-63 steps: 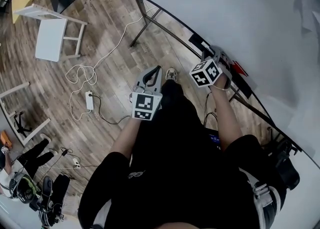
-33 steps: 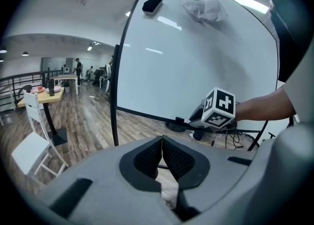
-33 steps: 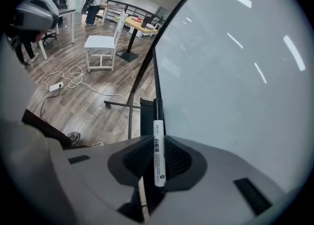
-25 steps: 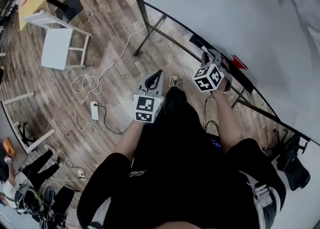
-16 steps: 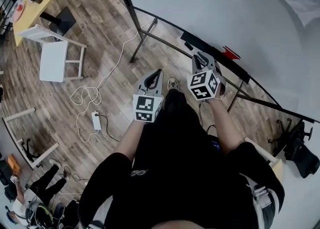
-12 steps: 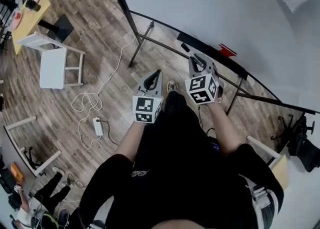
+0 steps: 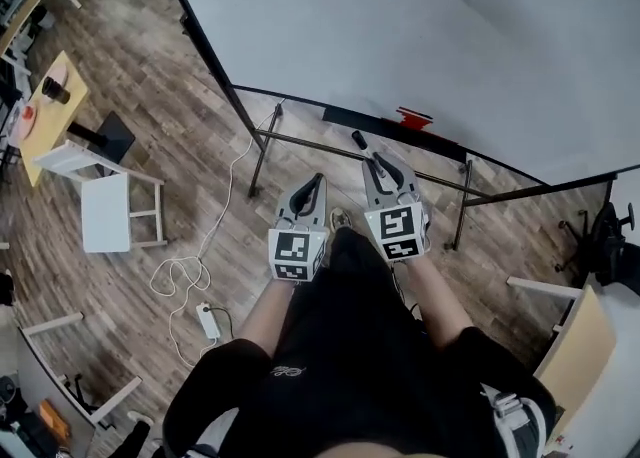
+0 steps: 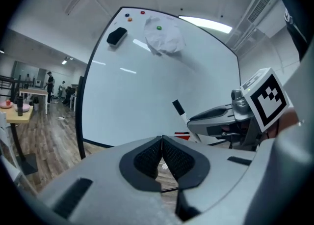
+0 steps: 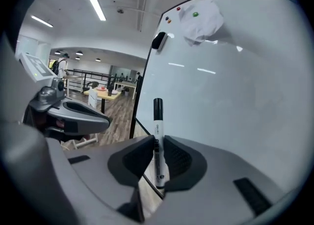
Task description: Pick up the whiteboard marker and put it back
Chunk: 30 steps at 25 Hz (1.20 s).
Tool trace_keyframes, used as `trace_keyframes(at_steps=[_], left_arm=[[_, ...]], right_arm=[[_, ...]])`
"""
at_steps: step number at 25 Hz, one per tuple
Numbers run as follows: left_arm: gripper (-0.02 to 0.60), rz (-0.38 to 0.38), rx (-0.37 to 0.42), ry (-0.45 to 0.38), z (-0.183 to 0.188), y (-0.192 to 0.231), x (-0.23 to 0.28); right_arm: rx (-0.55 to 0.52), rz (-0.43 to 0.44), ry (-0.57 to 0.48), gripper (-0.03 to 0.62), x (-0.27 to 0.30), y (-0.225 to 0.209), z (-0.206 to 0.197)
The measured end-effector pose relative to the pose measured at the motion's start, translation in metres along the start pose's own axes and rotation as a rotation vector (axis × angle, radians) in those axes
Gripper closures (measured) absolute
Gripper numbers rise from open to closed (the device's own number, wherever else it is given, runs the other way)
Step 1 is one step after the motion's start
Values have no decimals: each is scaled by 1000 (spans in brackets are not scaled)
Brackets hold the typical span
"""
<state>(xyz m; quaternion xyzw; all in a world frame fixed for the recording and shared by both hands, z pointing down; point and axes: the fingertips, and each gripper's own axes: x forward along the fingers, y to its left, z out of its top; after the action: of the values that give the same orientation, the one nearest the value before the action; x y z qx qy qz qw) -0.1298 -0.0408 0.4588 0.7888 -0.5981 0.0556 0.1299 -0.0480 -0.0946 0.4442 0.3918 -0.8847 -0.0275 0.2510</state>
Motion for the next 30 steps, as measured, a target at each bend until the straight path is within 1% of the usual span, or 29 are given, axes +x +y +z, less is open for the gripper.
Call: trace_keyframes(at_steps=[4, 9, 14, 18, 21, 24, 27, 30], left_arm=[[574, -60, 32, -29, 18, -26, 2], [574, -99, 38, -66, 39, -54, 10], [574, -138, 49, -74, 49, -96, 22], [574, -164, 50, -80, 54, -143, 23], [574, -183, 55, -85, 56, -183, 25], [574, -190, 68, -98, 61, -213, 24], [574, -188, 83, -95, 56, -237, 15], [574, -185, 85, -89, 48, -249, 4]], right_arm=[[95, -63, -75, 540, -36, -12, 2], [159, -122, -157, 540, -74, -37, 3], [232, -147, -256, 540, -119, -65, 4], [224, -179, -269, 540, -164, -84, -10], [239, -209, -283, 540, -198, -106, -26], [251, -225, -299, 540, -224, -122, -37], [265, -225, -309, 540, -245, -124, -51], [262, -211, -331, 540, -256, -120, -59]])
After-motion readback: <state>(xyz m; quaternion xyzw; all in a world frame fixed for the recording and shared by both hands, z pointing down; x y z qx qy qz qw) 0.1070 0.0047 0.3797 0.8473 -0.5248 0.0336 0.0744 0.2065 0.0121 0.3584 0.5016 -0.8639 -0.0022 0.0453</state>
